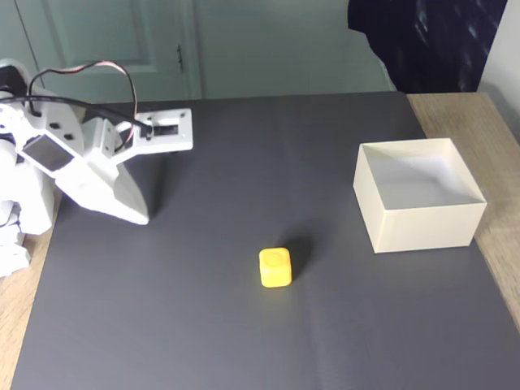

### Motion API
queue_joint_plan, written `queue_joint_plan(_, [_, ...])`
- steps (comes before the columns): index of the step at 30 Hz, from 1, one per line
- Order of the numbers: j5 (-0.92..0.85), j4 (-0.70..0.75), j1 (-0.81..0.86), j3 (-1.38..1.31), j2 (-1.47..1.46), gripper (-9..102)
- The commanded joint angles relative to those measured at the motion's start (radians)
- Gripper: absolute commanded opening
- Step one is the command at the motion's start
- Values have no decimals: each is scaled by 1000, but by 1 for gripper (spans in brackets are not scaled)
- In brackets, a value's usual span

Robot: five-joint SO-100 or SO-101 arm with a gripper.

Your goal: Grasp a cube block and put it in the white box.

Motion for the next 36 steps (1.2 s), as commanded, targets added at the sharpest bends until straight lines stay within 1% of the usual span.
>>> queue_joint_plan(1, [18,-97,21,-124,-181,0])
queue_joint_plan(3, [49,-186,44,-219,-362,0])
queue_joint_plan(7, [110,-295,91,-436,-698,0])
queue_joint_plan(13, [178,-327,161,-707,-1000,0])
queue_joint_plan(18, [196,-351,181,-847,-1160,1])
queue_joint_plan(25, [192,-377,184,-977,-1325,1])
queue_joint_plan(36, [233,-413,233,-1057,-1454,7])
